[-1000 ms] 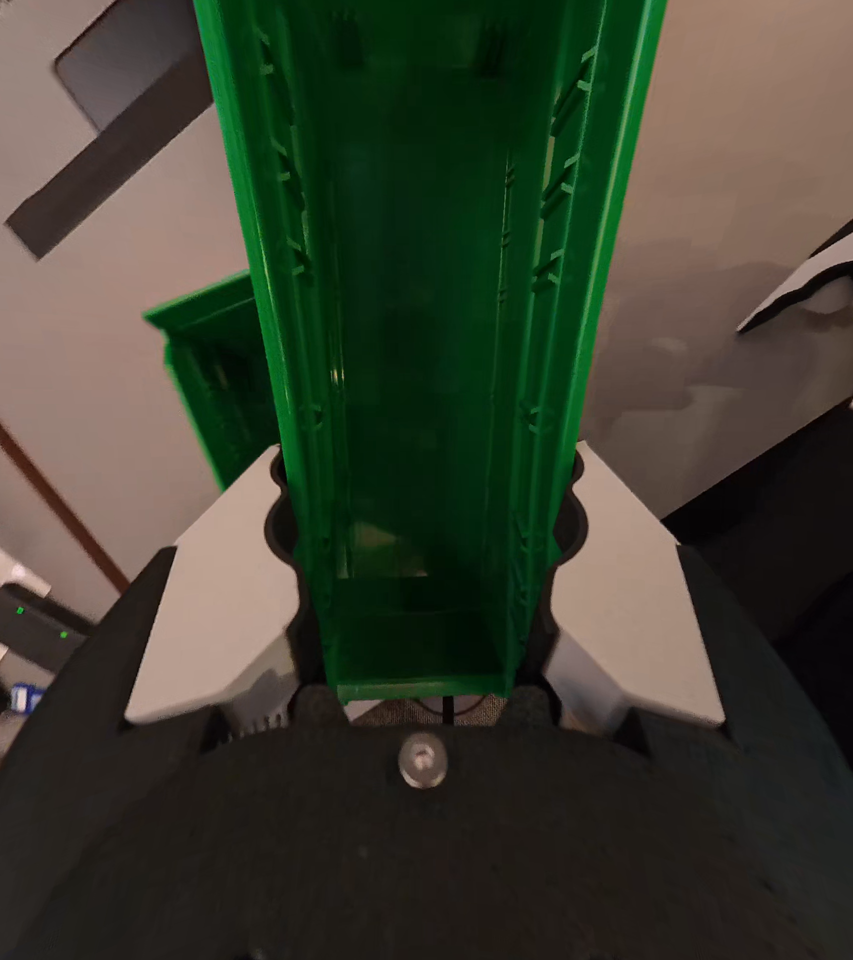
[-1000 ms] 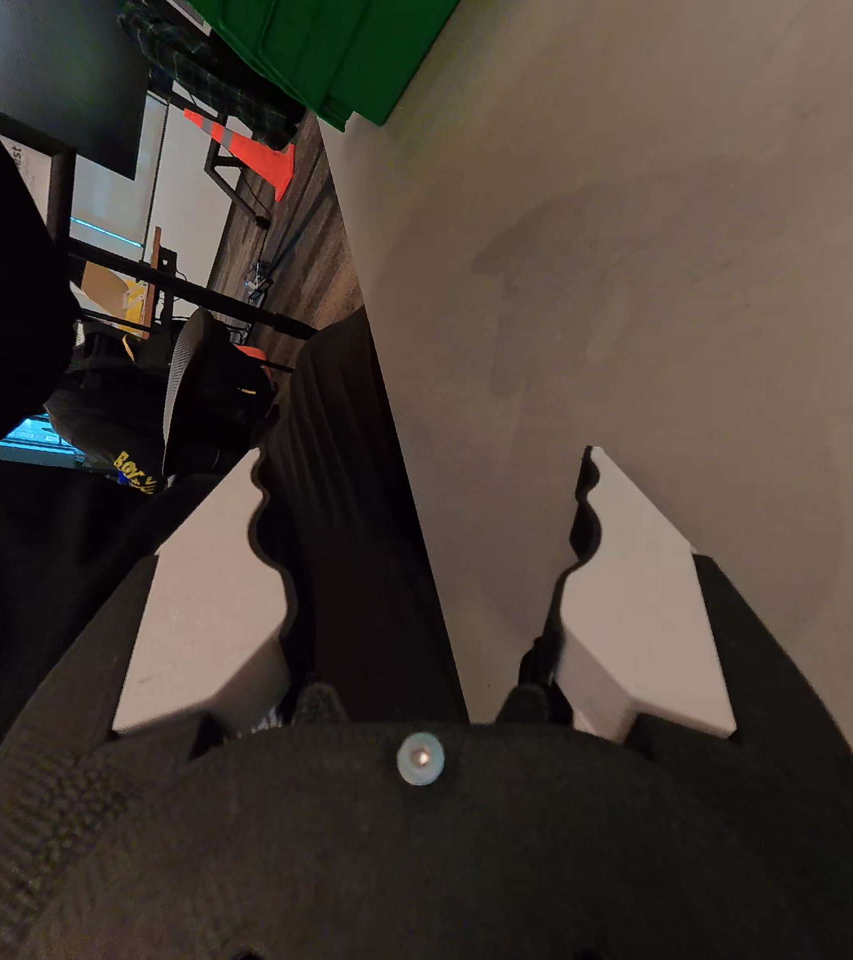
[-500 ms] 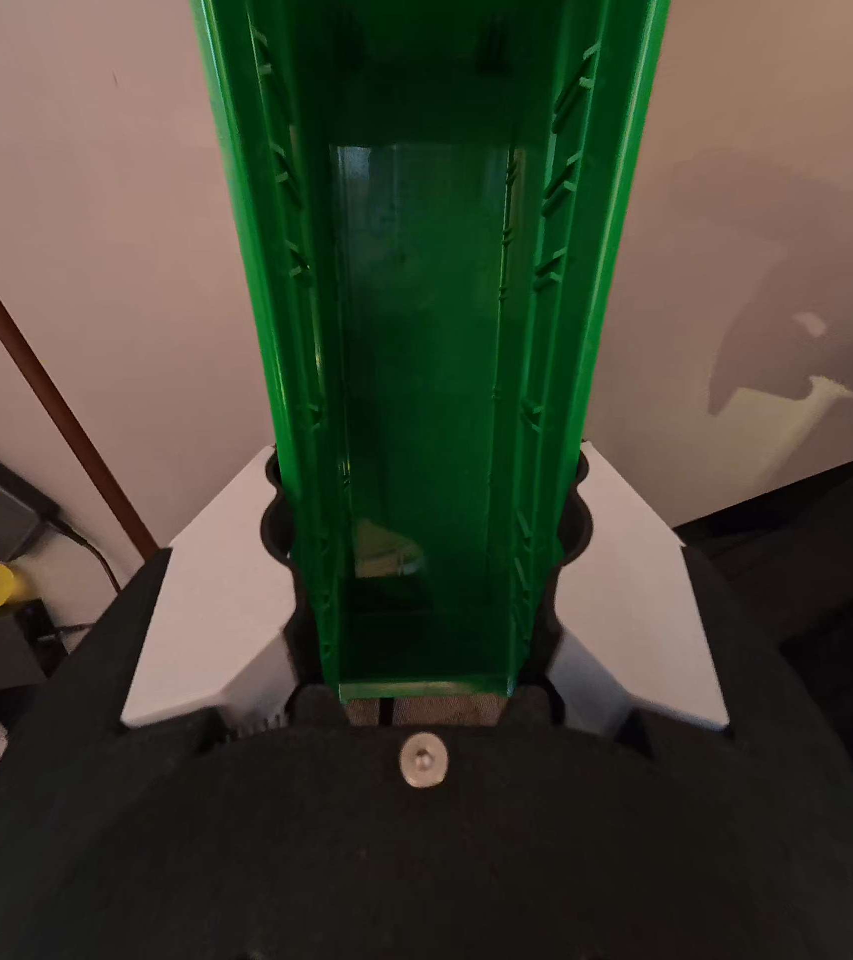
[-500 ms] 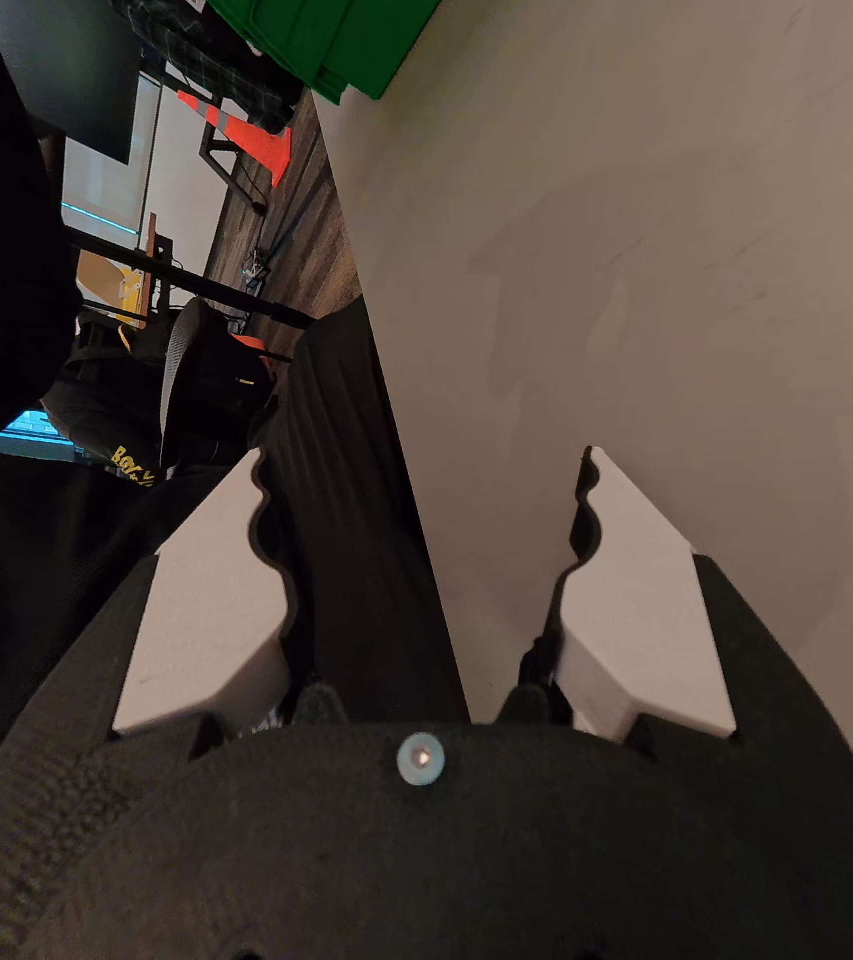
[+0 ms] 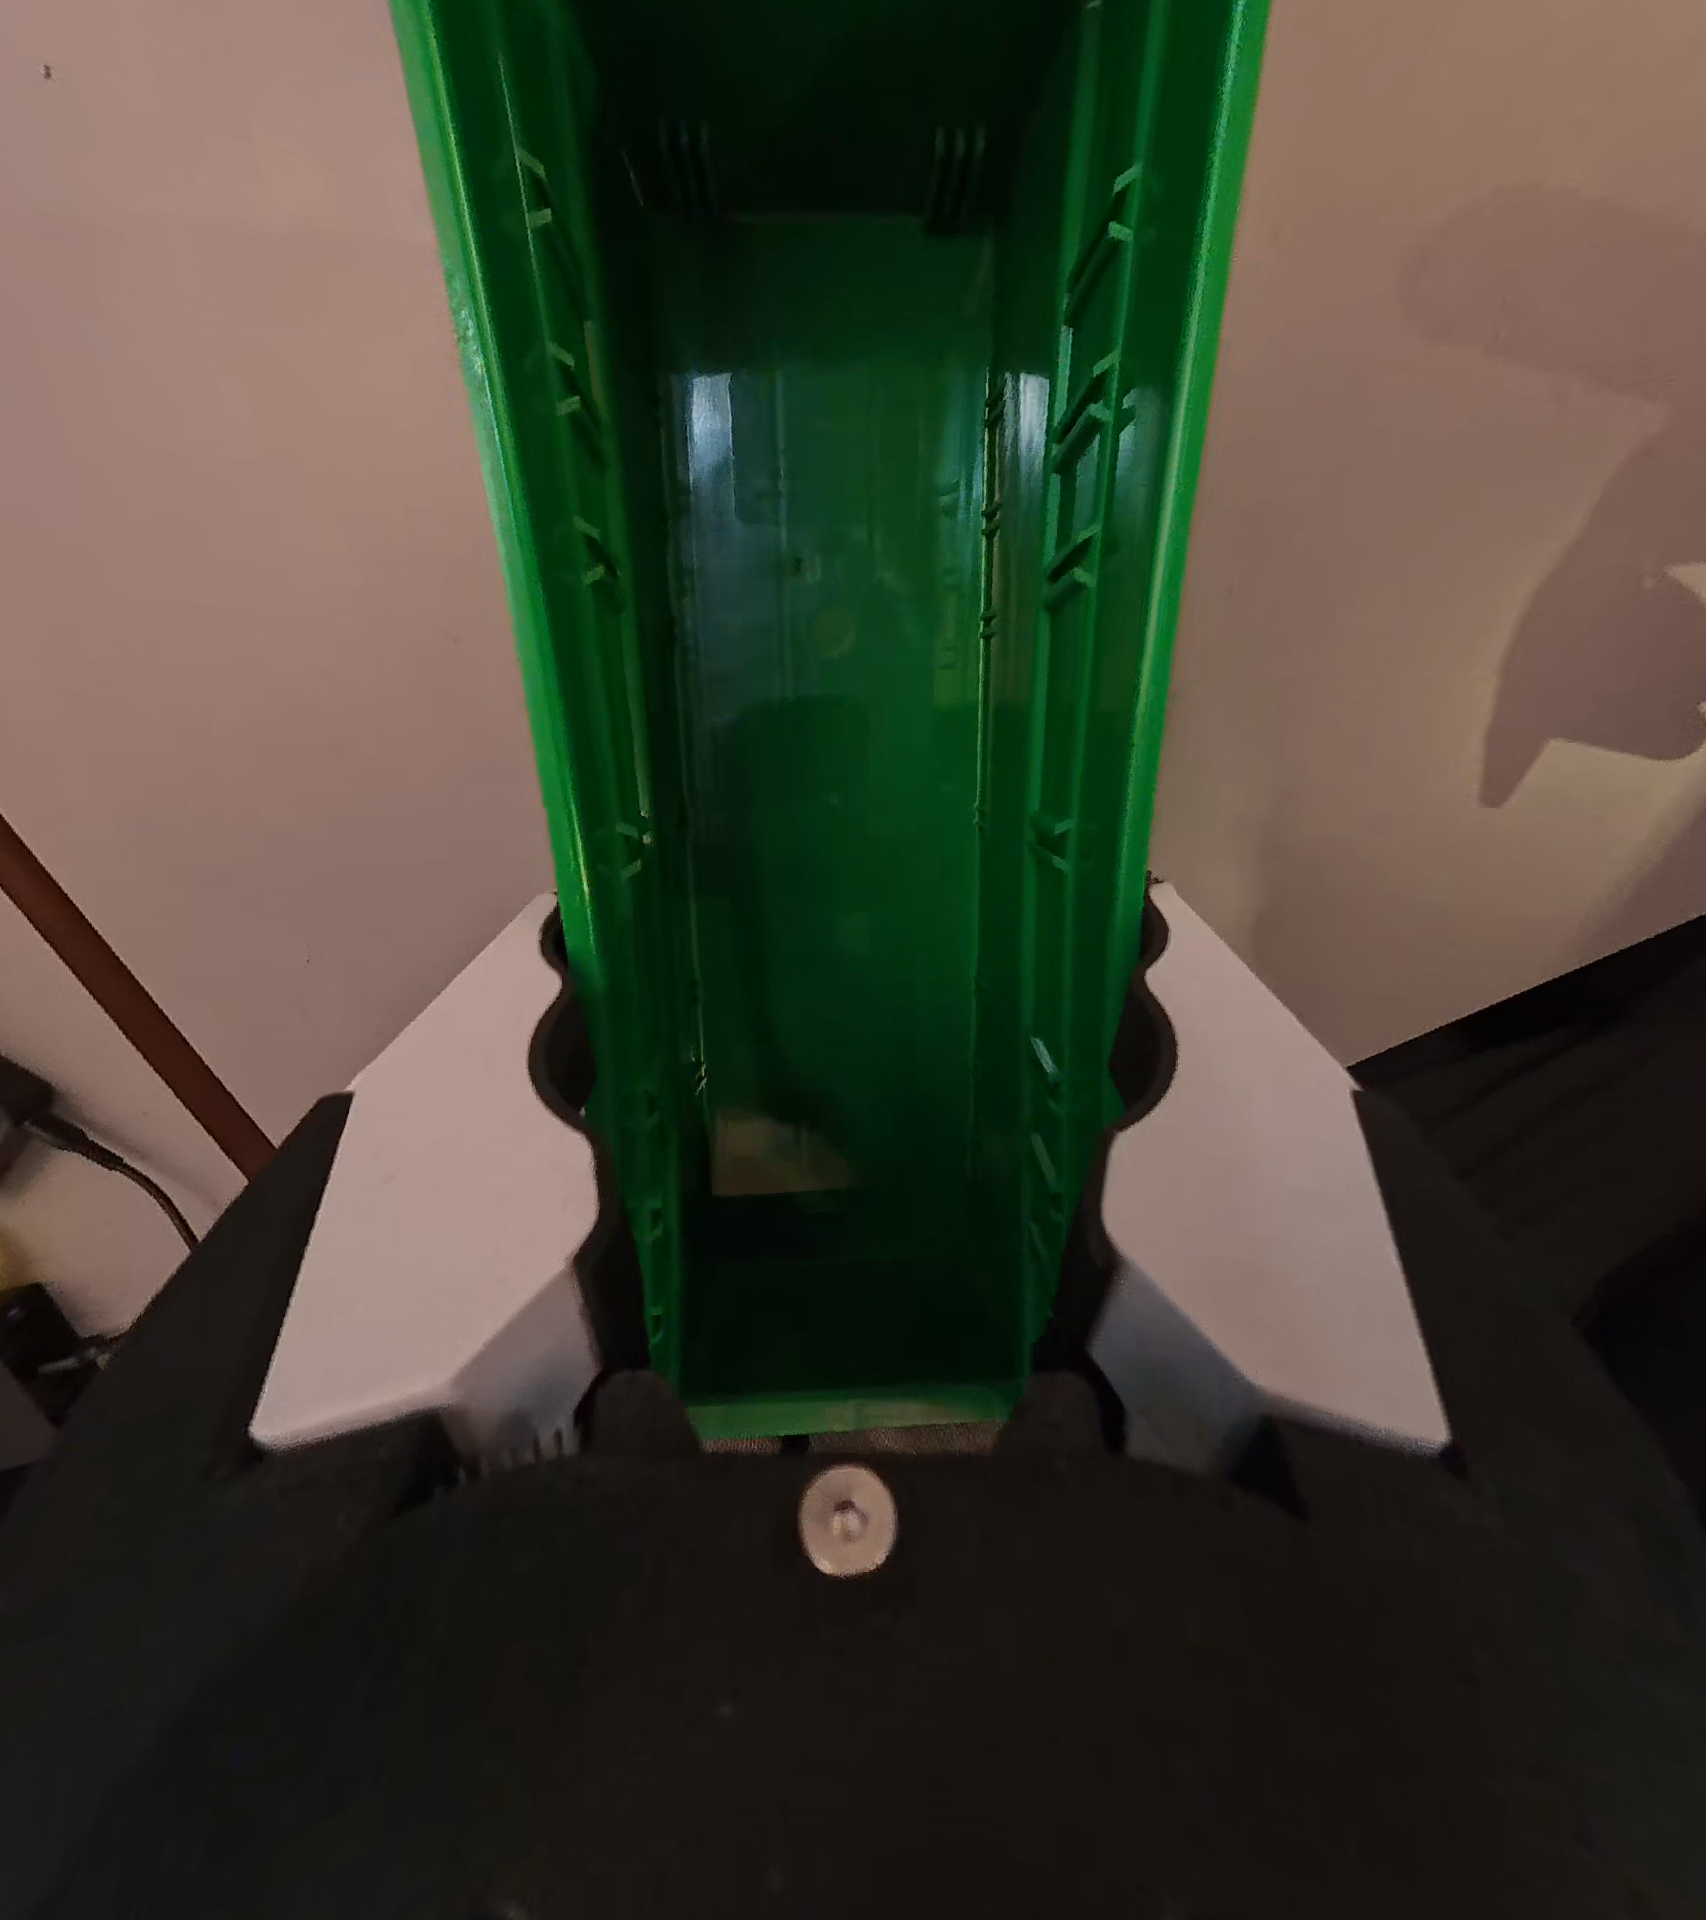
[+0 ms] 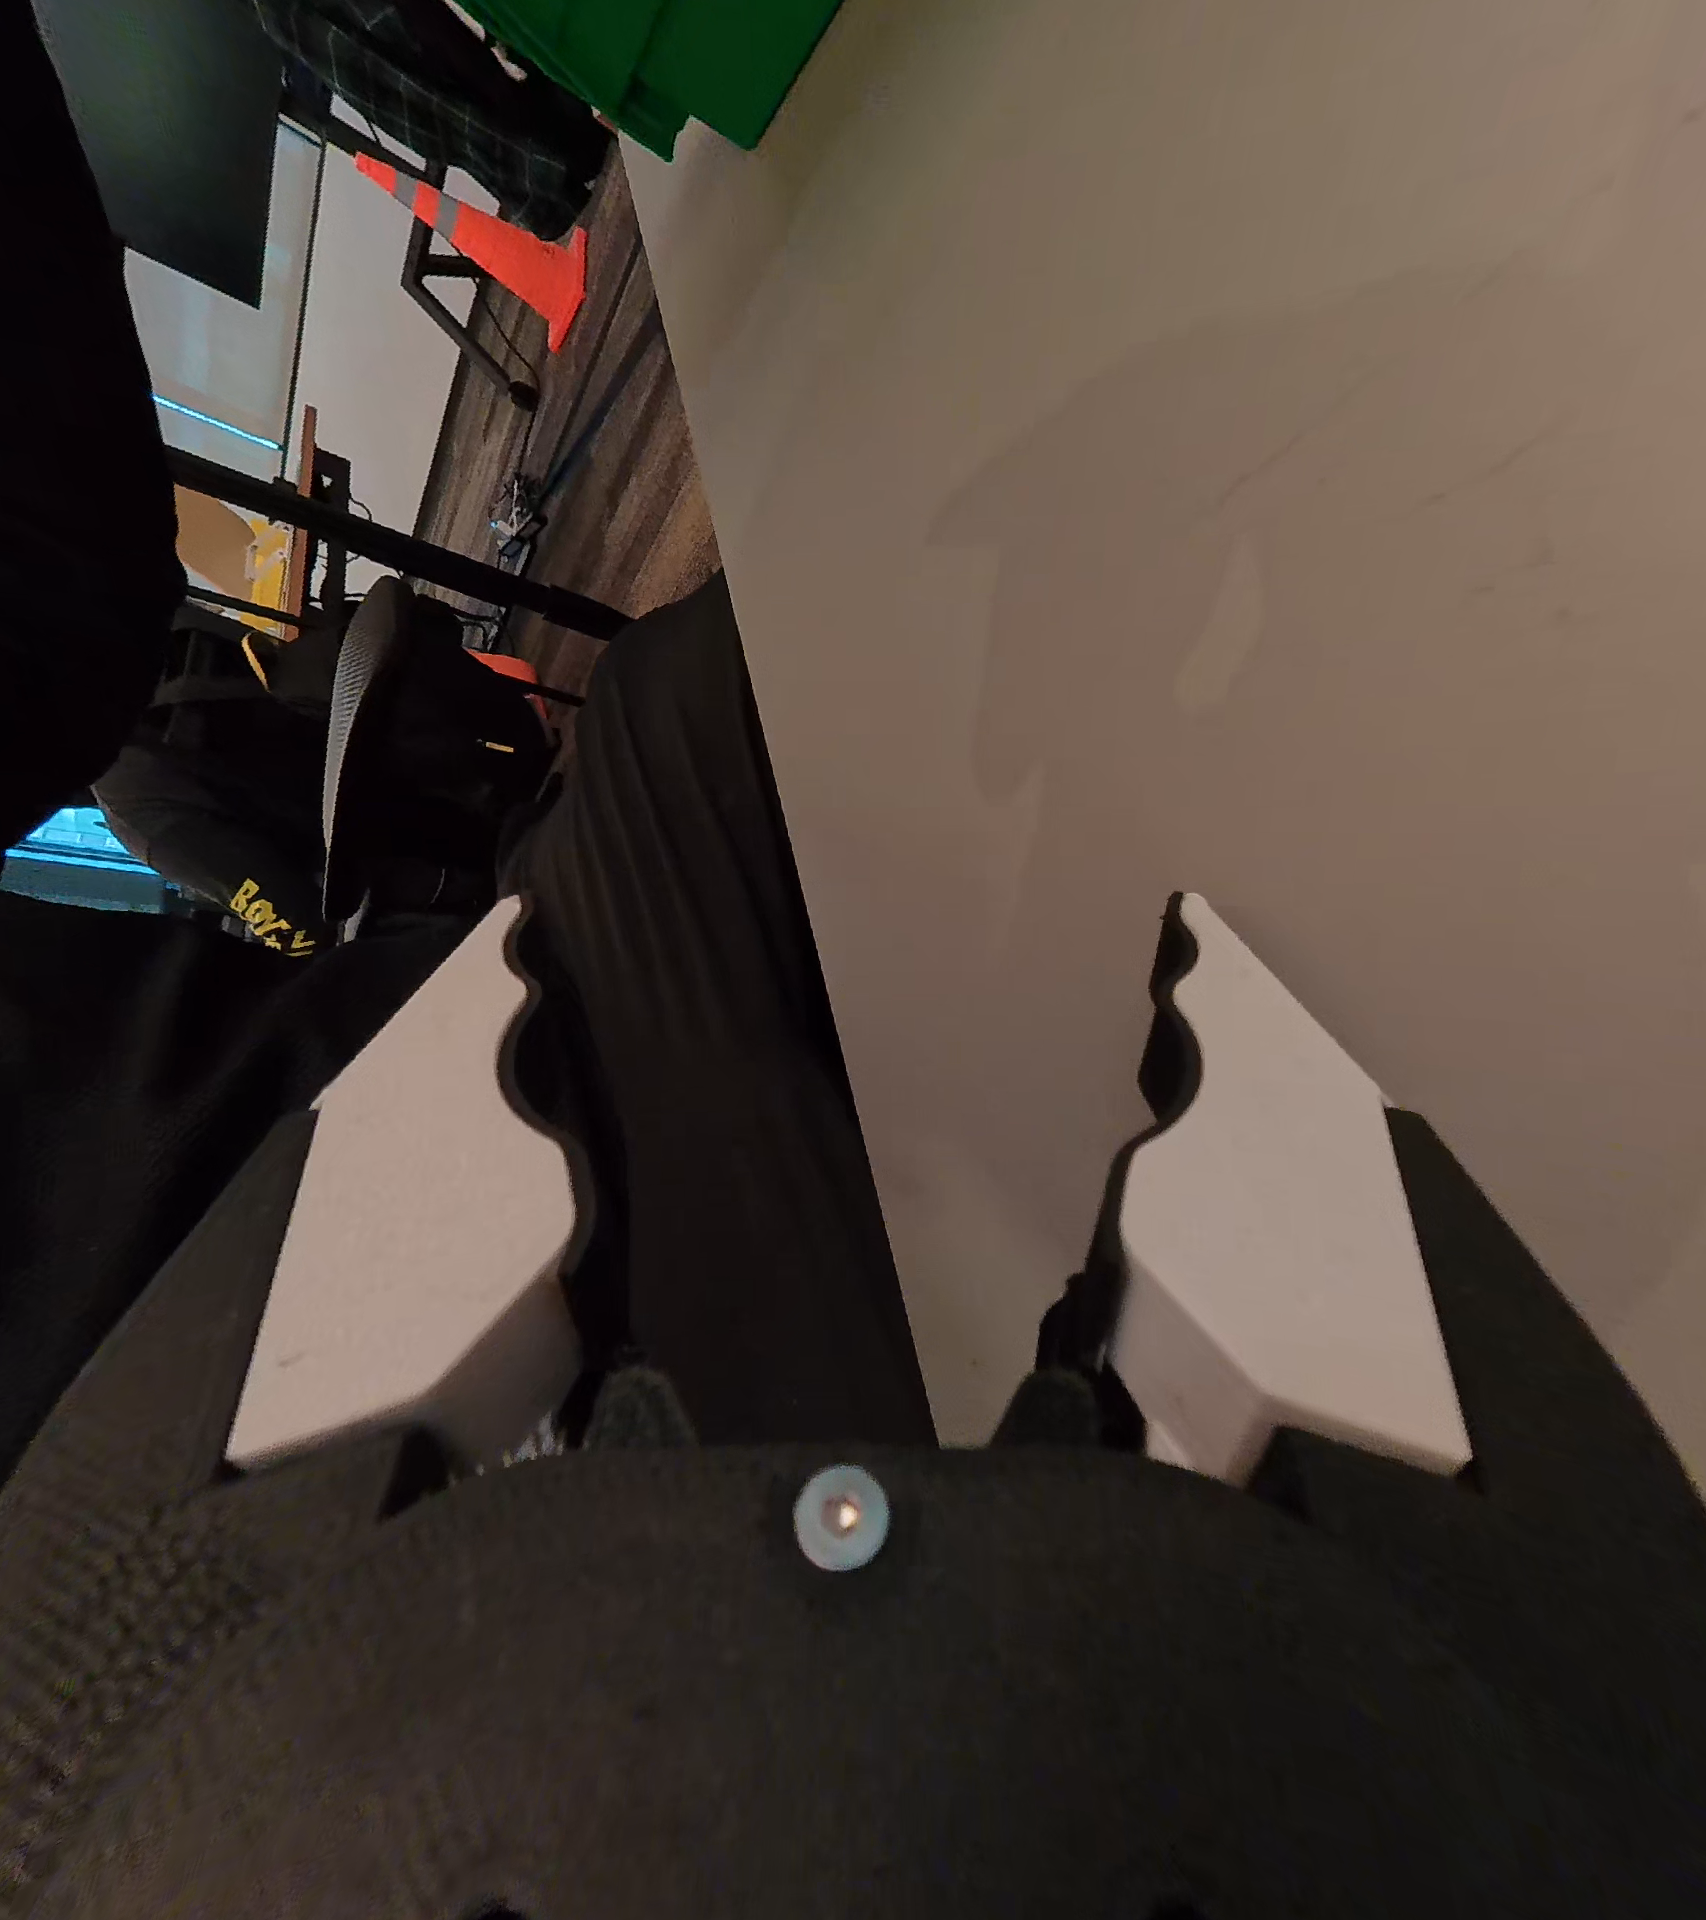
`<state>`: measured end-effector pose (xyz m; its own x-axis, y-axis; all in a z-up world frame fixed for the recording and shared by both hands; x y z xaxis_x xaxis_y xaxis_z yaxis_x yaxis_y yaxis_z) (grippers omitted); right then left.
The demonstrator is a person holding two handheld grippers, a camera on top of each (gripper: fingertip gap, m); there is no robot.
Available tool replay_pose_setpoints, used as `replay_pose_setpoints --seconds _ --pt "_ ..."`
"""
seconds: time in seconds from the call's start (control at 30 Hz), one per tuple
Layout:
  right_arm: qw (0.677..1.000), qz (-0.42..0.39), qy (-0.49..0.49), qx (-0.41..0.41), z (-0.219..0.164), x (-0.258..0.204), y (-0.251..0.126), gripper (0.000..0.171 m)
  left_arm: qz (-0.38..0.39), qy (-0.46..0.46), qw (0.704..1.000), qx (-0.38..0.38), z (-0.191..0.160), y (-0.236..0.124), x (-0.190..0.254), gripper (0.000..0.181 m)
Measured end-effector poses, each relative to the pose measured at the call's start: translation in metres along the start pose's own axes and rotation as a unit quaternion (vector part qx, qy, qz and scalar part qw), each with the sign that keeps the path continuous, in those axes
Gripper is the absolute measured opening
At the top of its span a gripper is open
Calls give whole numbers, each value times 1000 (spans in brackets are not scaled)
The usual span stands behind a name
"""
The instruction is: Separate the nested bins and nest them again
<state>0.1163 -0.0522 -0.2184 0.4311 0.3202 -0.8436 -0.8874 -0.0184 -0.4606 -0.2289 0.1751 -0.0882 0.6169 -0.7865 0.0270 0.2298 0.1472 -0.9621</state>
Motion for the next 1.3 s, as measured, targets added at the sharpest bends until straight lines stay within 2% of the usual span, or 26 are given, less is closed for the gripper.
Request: replay_pose_setpoints --seconds 0.2,0.4,0.67,1.07,1.13,1.3 --pt "1000 1 3 -3 -1 2 1 113 8 7 1000 14 3 -2 1 100" --pt "1000 8 7 -2 -1 3 1 111 -10 1 998 63 6 -3 -5 102" --pt "1000 12 7 -5 -1 2 3 110 1 17 998 52 2 11 -5 107" --pt "1000 9 4 -9 -2 1 2 111 13 14 998 56 1 18 -5 130" --pt "1000 9 4 -9 -2 1 2 111 31 5 997 64 0 17 -9 142" --pt "1000 9 5 -7 -2 2 1 111 63 6 993 98 -3 6 -9 149"
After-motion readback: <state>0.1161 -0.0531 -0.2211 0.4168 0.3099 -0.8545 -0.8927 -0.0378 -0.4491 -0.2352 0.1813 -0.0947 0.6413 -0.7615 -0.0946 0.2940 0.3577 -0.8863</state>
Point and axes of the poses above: each gripper's, where its closed fingertips meet, y out along the fingers, z out of its top, x = y × z across the jaws, the point moved 5 cm from there along -y, back along the fingers, and after that the axes turned 10 degrees about y, right-handed, at the moved point
